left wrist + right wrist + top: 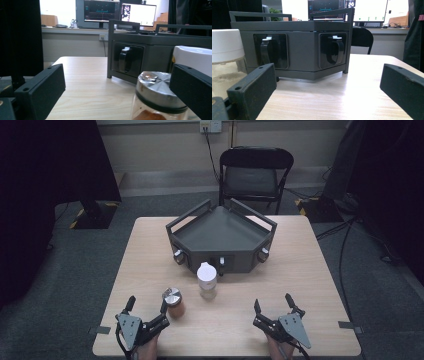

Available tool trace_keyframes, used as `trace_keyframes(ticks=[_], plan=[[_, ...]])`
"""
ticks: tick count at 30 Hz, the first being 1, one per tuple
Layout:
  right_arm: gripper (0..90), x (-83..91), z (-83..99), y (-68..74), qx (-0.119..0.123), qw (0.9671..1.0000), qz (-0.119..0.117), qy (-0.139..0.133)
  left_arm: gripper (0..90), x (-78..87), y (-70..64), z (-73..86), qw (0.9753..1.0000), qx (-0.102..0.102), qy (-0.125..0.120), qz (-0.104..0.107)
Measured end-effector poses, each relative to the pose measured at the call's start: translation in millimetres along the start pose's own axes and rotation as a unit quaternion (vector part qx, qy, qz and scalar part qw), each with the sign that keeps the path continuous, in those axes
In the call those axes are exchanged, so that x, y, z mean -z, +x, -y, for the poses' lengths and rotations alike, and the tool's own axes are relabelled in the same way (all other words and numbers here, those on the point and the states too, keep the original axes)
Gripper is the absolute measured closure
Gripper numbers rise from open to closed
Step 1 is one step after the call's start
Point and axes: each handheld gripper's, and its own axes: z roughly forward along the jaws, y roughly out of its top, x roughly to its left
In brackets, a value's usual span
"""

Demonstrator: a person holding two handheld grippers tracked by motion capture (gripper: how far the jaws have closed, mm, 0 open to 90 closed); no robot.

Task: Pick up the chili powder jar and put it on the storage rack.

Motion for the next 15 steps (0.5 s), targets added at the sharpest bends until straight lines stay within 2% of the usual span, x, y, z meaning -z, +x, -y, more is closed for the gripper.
trace_keyframes(ticks=[4,9,15], plan=[[0.0,0.0,0.0,0.0,0.0,1.0,0.0,0.0,0.1,-1.9,-1.9,-3.3,0.9999,-0.005,0.006,0.012],[0.0,-0.2,-0.1,0.1,0.0,1.0,0.0,0.0,1.1,-5.6,-1.8,-2.9,0.9993,0.006,0.005,0.037],[0.0,-0.1,-0.1,0.2,0.0,1.0,0.001,0.0,2.8,-12.0,-3.4,-3.3,0.9982,0.0,0.011,0.059]])
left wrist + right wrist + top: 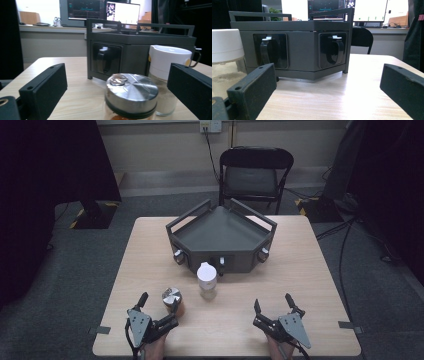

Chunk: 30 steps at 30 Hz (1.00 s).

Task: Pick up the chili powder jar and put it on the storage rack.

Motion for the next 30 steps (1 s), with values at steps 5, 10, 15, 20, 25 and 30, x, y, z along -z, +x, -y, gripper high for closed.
trace_keyframes(ticks=[5,10,15,20,25,30], plan=[[0.0,-0.1,-0.1,0.0,0.0,1.0,0.0,0.0,7.5,-6.5,-3.1,0.3,1.0,-0.001,0.008,0.004],[0.0,0.0,0.0,0.1,0.0,1.0,0.0,0.0,10.6,-12.7,-4.6,-1.5,0.9998,-0.004,0.018,0.011],[0.0,0.0,0.0,0.0,0.0,1.0,0.0,0.0,15.1,-18.2,-7.7,-1.5,0.9995,-0.006,0.03,0.011],[0.0,0.1,0.1,0.0,0.0,1.0,0.0,0.0,19.1,-22.6,-8.6,0.2,0.9992,-0.005,0.039,0.011],[0.0,0.1,0.1,0.0,0.0,1.0,0.0,0.0,22.6,-25.0,-6.9,2.4,0.9989,0.0,0.046,0.014],[0.0,0.1,0.1,0.0,0.0,1.0,0.0,0.0,27.1,-24.6,-5.0,2.8,0.9988,0.005,0.046,0.014]])
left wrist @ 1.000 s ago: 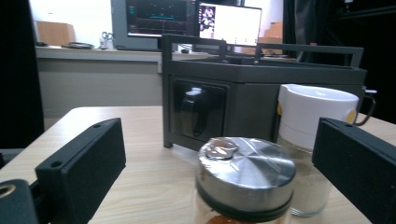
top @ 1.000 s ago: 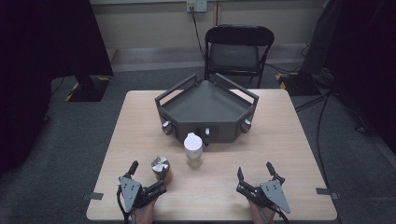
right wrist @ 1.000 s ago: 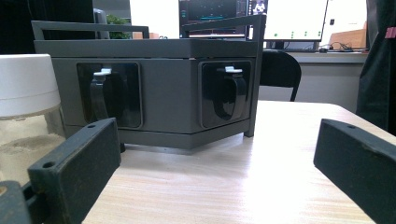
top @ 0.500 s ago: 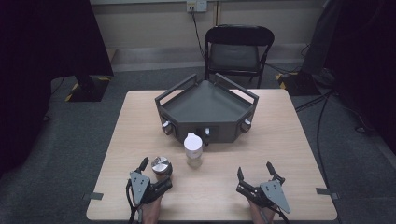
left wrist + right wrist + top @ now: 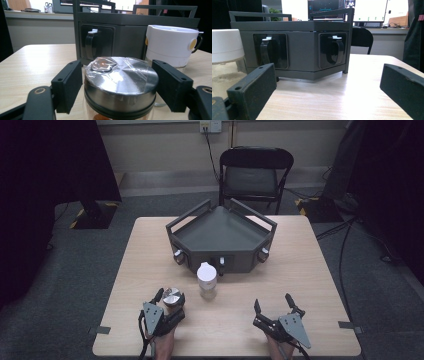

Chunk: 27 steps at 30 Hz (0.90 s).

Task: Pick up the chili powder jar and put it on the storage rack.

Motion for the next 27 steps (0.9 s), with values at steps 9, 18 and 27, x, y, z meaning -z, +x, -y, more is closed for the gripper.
trace_keyframes(ticks=[9,18,27], plan=[[0.0,0.0,0.0,0.0,0.0,1.0,0.0,0.0,34.3,0.1,0.4,0.5,1.0,0.003,0.001,0.003],[0.0,0.0,0.1,0.0,0.0,1.0,0.0,0.0,35.0,0.2,0.6,-1.7,1.0,0.007,0.004,0.003],[0.0,0.1,0.1,0.0,0.0,1.0,0.0,0.0,35.0,0.2,1.4,-8.2,1.0,0.005,0.006,0.006]])
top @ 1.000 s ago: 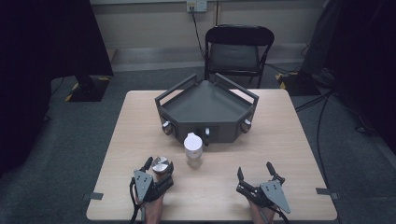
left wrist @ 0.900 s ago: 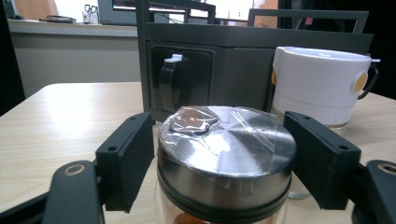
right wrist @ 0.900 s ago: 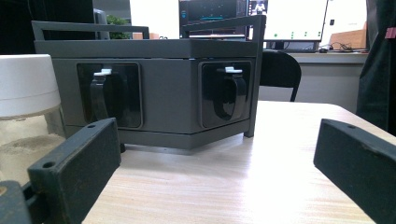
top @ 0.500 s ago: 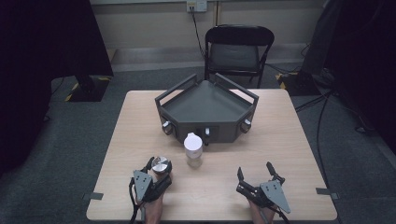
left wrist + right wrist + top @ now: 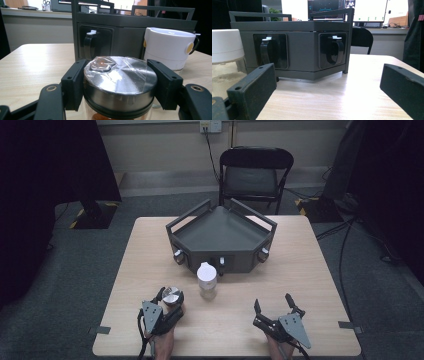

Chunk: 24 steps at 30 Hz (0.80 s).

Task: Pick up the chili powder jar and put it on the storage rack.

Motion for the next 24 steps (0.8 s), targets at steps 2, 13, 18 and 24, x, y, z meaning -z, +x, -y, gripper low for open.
trace_keyframes(ticks=[2,13,18,24], plan=[[0.0,0.0,0.0,0.0,0.0,1.0,0.0,0.0,35.0,0.2,-0.6,-1.2,1.0,-0.001,0.001,0.0],[0.0,0.0,0.0,0.0,0.0,1.0,0.0,0.0,35.0,3.9,0.8,-9.8,0.9998,-0.011,-0.005,0.014],[0.0,0.0,-0.1,0.0,0.0,1.0,0.0,0.0,35.0,7.0,2.7,-16.3,0.9996,-0.006,-0.01,0.026],[0.0,0.0,0.0,0.1,0.0,1.0,0.0,0.0,35.0,11.9,3.7,-29.7,0.9989,-0.012,-0.018,0.042]])
